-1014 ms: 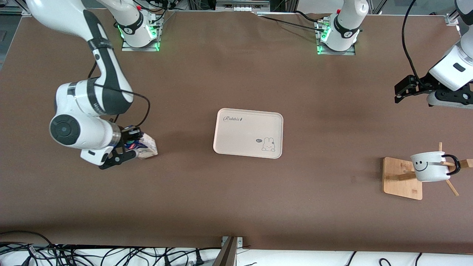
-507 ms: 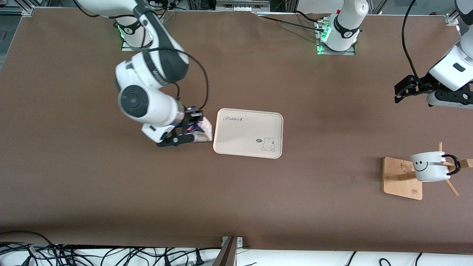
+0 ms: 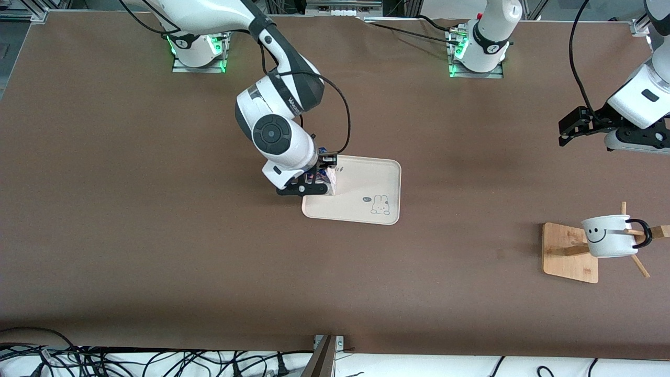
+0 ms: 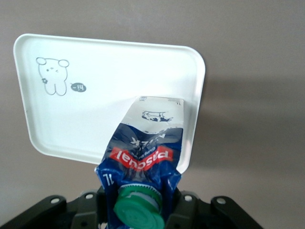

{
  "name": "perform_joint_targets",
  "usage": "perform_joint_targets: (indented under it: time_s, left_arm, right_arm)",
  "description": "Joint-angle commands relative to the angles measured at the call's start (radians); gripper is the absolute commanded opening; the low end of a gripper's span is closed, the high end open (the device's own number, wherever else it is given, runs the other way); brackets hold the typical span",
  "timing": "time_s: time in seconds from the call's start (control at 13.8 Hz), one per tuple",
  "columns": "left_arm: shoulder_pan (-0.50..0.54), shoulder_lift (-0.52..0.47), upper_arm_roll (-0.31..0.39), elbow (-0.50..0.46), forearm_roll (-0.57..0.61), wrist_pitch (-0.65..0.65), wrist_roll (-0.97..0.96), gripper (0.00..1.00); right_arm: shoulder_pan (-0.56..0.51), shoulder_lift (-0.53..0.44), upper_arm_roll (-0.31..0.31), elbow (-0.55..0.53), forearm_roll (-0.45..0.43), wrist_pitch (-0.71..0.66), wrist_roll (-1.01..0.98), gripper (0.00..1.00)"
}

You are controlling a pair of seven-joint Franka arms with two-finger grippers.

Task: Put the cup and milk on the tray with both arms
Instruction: 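Carry the milk carton with the right gripper over the white tray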

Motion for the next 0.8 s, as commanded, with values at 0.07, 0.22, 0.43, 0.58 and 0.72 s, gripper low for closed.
perform_joint_targets:
  time_s: [0.07,0.22,0.43,0.58,0.72]
  left_arm:
    - [-0.006,0.002,0.005,0.017,0.002,-0.015,-0.006,1.00]
    - [-0.007,0.027,0.005,0.062,0.000,-0.054,-0.005,1.00]
    - [-0.006,0.103,0.009,0.182,-0.005,-0.121,-0.002,1.00]
    - [0.005,0.213,0.013,0.306,-0.037,-0.122,-0.006,1.00]
    - [0.023,0.287,0.014,0.343,-0.029,-0.121,-0.005,1.00]
  right_arm:
    - [0.012,0.030,-0.008,0.030,-0.020,0.030,0.024,0.45]
    - [0.012,0.033,-0.008,0.030,-0.024,0.031,0.037,0.87]
    - [0.006,-0.005,-0.019,0.048,-0.023,0.021,0.107,1.00]
    - [0.003,-0.056,-0.031,0.051,-0.023,0.022,0.196,1.00]
    - [0.003,-0.126,-0.069,0.053,-0.024,0.008,0.195,1.00]
